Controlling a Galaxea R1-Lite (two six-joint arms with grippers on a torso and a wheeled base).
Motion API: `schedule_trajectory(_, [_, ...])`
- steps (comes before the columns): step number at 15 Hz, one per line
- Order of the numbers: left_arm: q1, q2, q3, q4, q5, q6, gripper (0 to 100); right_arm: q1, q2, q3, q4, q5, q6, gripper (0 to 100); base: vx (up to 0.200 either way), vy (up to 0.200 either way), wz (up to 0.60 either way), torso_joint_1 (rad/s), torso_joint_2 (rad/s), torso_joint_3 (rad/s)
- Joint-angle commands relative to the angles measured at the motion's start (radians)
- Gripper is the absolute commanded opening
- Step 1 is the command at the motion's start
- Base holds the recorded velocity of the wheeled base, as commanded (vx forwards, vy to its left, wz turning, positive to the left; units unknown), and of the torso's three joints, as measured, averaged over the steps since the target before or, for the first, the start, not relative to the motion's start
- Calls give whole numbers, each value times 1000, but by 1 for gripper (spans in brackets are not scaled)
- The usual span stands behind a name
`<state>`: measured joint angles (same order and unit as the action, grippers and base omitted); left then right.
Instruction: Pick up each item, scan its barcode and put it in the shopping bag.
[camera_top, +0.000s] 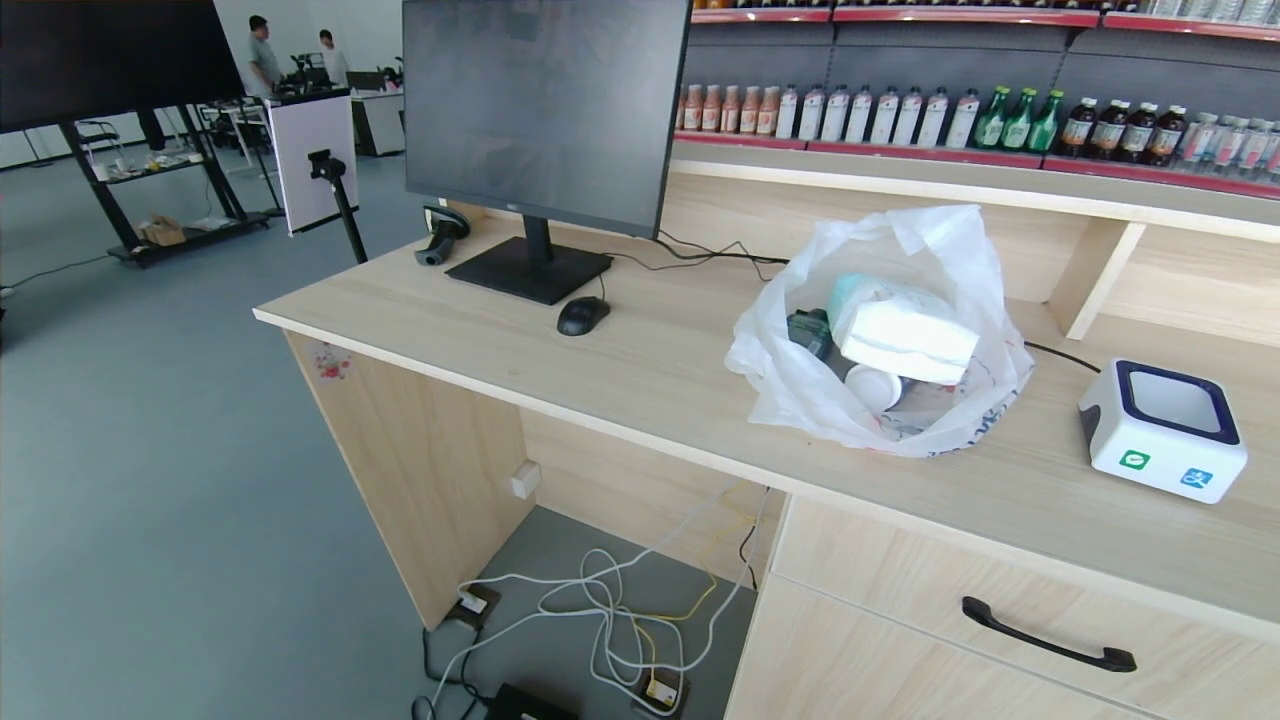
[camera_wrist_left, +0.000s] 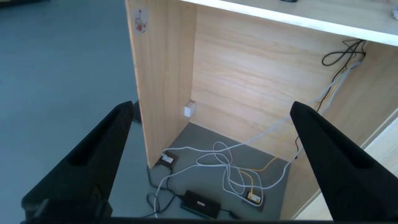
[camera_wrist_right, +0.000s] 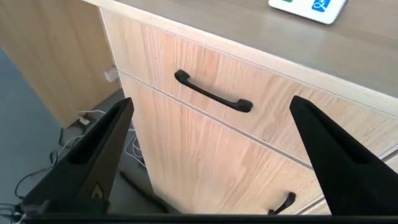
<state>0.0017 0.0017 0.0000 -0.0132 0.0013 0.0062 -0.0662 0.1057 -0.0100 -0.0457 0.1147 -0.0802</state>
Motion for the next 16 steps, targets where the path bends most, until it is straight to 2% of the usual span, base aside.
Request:
schedule_trajectory(1, [0, 0, 0, 1, 0, 0, 100, -18, -18, 10, -2, -9, 36, 100, 0, 0, 0, 0, 0, 0])
schedule_trajectory(4, [0, 0, 0, -1, 0, 0, 100, -14, -18, 10, 43, -75, 83, 100, 0, 0, 0, 0, 0, 0])
schedule_trajectory(7, [0, 0, 0, -1, 0, 0, 100, -14, -17, 10, 47, -93, 56, 100, 0, 0, 0, 0, 0, 0])
schedule_trajectory(12, [1, 0, 0, -1, 0, -3, 100, -14, -17, 10, 49, -95, 60, 100, -200, 0, 0, 8, 2, 0])
schedule_trajectory(16, [1, 0, 0, -1, 0, -3, 100, -14, -17, 10, 47, -93, 63, 100, -200, 0, -600, -1, -1, 7])
